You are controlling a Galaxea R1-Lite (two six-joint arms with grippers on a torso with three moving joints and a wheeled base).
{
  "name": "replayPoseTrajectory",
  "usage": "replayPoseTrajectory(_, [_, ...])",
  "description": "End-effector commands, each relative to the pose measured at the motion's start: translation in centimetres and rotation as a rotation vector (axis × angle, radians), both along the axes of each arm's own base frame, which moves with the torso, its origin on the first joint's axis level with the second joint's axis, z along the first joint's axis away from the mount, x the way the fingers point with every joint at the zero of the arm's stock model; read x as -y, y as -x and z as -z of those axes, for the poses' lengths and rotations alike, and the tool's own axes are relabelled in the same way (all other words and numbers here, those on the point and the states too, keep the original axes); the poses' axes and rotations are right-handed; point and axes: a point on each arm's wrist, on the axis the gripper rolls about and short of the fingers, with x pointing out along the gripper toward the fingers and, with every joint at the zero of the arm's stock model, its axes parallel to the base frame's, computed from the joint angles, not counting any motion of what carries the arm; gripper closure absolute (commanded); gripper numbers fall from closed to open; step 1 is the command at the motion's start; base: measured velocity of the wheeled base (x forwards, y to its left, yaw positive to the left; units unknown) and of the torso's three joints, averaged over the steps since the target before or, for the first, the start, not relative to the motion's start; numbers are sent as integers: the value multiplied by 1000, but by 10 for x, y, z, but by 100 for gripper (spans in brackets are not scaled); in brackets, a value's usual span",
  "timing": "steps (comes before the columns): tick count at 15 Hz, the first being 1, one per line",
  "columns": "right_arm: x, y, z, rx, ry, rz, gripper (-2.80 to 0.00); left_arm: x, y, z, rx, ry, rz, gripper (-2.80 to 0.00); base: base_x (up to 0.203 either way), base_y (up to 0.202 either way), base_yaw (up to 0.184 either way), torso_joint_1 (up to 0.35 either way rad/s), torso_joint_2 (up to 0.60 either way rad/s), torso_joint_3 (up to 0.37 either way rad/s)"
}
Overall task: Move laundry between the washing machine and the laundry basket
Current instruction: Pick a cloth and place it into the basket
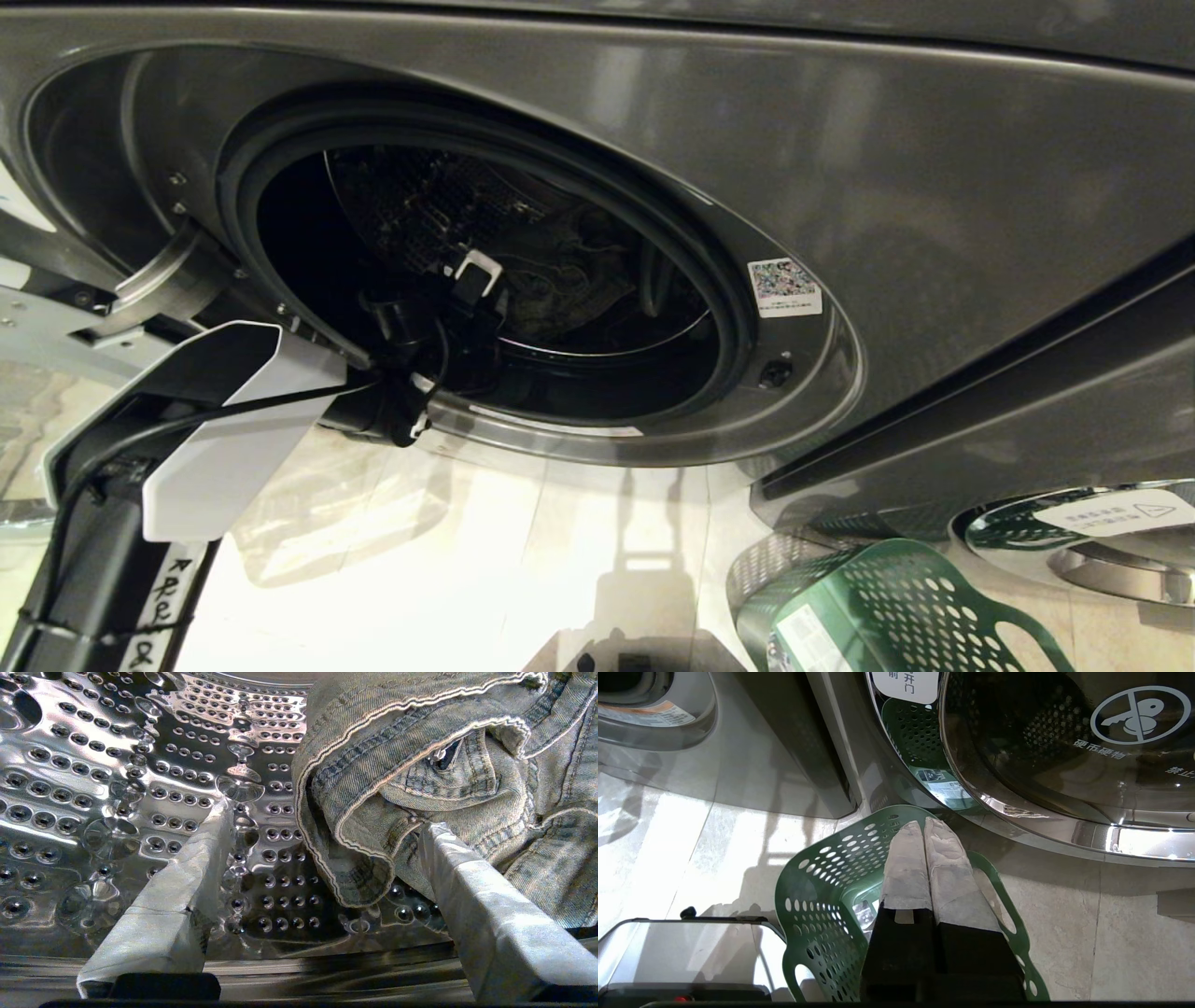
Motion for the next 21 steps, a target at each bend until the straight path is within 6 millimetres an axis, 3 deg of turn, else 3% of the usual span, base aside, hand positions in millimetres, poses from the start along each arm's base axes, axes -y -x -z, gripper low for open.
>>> replayPoseTrajectory(1, [0,0,0,-1,0,-1,0,-1,0,-1,9,1,-4,-280,0,0,0,0,0,0])
replayPoseTrajectory(14, [0,0,0,-1,0,-2,0,-7,0,-24,43,99,-38,-280,0,0,0,0,0,0])
replayPoseTrajectory(21, [0,0,0,-1,0,-1,0,16,5,-20,38,56,4,-280,0,0,0,0,0,0])
